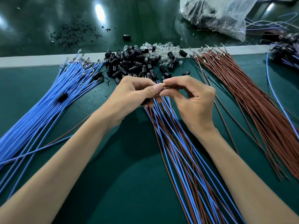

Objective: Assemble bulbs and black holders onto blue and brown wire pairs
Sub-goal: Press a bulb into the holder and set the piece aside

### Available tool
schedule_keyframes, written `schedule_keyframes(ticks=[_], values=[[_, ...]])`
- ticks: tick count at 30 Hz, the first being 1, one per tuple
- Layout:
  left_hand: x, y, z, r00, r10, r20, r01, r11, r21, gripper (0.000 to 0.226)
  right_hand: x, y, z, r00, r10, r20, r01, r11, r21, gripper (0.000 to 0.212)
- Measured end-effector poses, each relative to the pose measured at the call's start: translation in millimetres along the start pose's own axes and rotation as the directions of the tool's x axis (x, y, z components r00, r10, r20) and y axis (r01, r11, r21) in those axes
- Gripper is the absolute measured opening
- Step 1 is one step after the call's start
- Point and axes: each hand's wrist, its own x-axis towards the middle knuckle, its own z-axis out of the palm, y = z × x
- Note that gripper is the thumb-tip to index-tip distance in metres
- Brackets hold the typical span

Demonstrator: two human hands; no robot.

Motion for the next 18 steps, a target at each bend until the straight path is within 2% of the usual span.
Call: schedule_keyframes(ticks=[7, 11, 14, 18], values=[[0.4, -2.1, -13.5, 0.98, -0.088, 0.181, 0.11, 0.987, -0.118, 0.021, -1.3, -3.7, 1.0, 0.996, -0.046, 0.071, 0.043, 0.998, 0.042, 0.022], [0.7, -2.4, -17.3, 0.979, -0.086, 0.185, 0.096, 0.994, -0.044, 0.019, -1.2, -2.0, 1.2, 0.986, -0.029, 0.162, 0.011, 0.994, 0.111, 0.021], [0.9, -1.3, -18.8, 0.98, -0.085, 0.178, 0.08, 0.996, 0.037, 0.018, -0.4, -1.1, 1.4, 0.974, 0.036, 0.225, -0.073, 0.985, 0.157, 0.023], [1.2, -1.4, -17.4, 0.985, -0.069, 0.158, 0.063, 0.997, 0.04, 0.014, 0.9, -1.3, -0.4, 0.957, 0.112, 0.268, -0.162, 0.972, 0.171, 0.023]])
